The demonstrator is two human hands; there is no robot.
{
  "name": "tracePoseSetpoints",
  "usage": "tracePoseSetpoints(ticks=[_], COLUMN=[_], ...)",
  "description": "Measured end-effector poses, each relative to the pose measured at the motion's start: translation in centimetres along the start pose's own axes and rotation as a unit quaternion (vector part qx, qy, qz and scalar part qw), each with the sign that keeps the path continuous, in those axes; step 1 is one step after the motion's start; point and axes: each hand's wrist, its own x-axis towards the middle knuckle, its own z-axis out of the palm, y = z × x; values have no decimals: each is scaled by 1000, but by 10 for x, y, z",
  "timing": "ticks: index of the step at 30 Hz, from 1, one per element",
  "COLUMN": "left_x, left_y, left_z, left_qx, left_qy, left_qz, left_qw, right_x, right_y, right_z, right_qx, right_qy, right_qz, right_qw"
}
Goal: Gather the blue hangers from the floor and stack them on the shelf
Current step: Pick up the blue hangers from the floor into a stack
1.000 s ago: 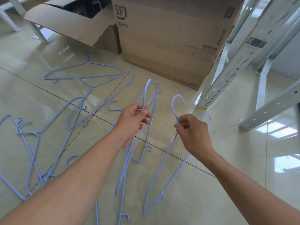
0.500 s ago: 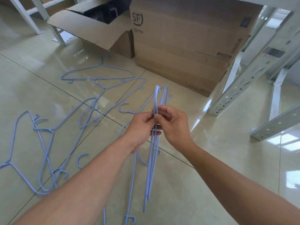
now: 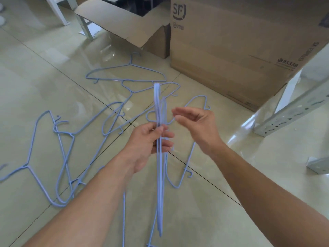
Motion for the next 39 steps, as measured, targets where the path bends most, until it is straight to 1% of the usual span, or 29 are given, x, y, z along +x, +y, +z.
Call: tracePoseSetpoints(ticks=[1, 2, 3, 4, 6, 8, 10, 12, 13, 17, 19, 23, 29, 30, 31, 33, 35, 37, 39], left_x=[2, 3, 4, 4, 1, -2, -6, -10, -11, -18, -20, -27, -26, -26, -26, -26, -27, -29, -32], left_y=[3, 4, 5, 5, 3, -1, -5, -7, -9, -14, -16, -18, -11, -10, -8, -6, -4, -1, 1], left_z=[-11, -22, -33, -43, -59, -72, -83, -92, -96, -104, -103, -95, -74, -70, -66, -58, -50, -43, -36], left_qx=[-15, -28, -37, -41, -46, -49, -44, -36, -36, -47, -47, -43, -23, -24, -25, -27, -17, -9, -13], left_qy=[15, 26, 34, 39, 47, 62, 80, 91, 95, 110, 114, 109, 111, 110, 107, 99, 93, 88, 87], left_qz=[0, -2, -5, -9, -13, -12, -9, -8, -8, -9, -6, -1, 8, 10, 11, 10, 9, 8, 12], left_qw=[1000, 999, 999, 998, 998, 997, 996, 995, 995, 993, 992, 993, 993, 994, 994, 995, 996, 996, 996], right_x=[16, 31, 46, 58, 79, 94, 102, 105, 104, 101, 101, 98, 86, 83, 78, 62, 39, 15, -3], right_y=[13, 29, 47, 62, 90, 111, 125, 131, 132, 122, 114, 95, 59, 51, 41, 18, -8, -24, -28], right_z=[-1, -1, 2, 8, 28, 50, 67, 74, 74, 66, 59, 31, -3, -4, -3, 4, 17, 34, 51], right_qx=[-32, -93, -172, -257, -408, -512, -606, -670, -688, -732, -739, -729, -667, -641, -603, -502, -387, -295, -230], right_qy=[25, 45, 48, 32, -36, -102, -133, -136, -135, -154, -165, -166, -129, -119, -107, -91, -96, -116, -128], right_qz=[4, 13, 20, 23, 14, 12, -2, -29, -40, -67, -95, -139, -178, -180, -182, -194, -206, -199, -177], right_qw=[999, 995, 984, 966, 912, 853, 784, 729, 712, 660, 646, 649, 712, 737, 769, 838, 893, 927, 948])
